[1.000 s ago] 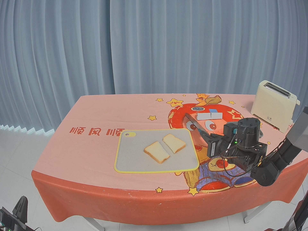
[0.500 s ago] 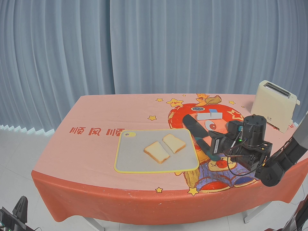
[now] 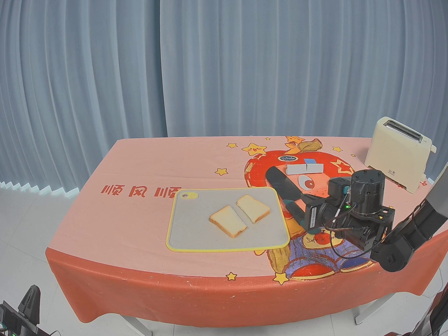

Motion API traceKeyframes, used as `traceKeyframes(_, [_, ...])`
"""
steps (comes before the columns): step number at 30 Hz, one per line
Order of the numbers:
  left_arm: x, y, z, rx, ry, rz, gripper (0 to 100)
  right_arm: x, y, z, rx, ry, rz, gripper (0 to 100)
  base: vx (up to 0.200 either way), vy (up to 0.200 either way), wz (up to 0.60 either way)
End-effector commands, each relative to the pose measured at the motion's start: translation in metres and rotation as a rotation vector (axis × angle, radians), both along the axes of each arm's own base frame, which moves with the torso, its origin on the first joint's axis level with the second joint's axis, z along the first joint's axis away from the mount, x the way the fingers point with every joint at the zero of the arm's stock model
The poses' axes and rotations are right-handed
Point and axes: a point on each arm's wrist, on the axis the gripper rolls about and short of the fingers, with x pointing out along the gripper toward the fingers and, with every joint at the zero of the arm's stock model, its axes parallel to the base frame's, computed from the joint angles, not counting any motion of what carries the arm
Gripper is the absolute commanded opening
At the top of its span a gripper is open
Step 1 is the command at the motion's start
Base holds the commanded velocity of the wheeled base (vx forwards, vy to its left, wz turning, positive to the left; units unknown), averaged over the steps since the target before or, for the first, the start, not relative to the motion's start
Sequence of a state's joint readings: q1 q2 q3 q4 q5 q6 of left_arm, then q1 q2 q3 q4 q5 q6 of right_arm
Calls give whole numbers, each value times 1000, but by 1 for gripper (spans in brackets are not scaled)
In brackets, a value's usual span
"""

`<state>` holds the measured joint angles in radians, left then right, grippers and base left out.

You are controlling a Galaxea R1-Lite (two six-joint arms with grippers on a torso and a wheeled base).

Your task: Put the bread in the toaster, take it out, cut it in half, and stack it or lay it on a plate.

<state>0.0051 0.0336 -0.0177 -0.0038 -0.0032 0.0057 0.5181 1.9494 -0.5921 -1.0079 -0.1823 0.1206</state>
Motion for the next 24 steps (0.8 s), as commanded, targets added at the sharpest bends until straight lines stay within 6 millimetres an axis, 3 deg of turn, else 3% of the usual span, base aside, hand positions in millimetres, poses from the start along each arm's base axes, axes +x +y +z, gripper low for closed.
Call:
traceKeyframes(1, [1,0,-5,0,19,0,0,11,-7,13,-53,-1,-16,0,0,0,0])
traceKeyframes(2, [1,0,-5,0,19,0,0,11,-7,13,-53,-1,-16,0,0,0,0])
traceKeyframes(3, [1,0,-5,0,17,0,0,13,-9,24,-67,21,-22,100,0,0,0])
traceKeyframes(5, [1,0,-5,0,19,0,0,14,-10,34,-83,64,-16,100,0,0,0])
traceKeyframes(13, [1,0,-5,0,19,0,0,17,-4,42,-90,173,70,100,0,0,0])
traceKeyframes(20, [1,0,-5,0,19,0,0,34,2,31,-100,192,63,100,0,0,0])
traceKeyframes(24, [1,0,-5,0,17,0,0,38,-2,13,-129,240,48,100,0,0,0])
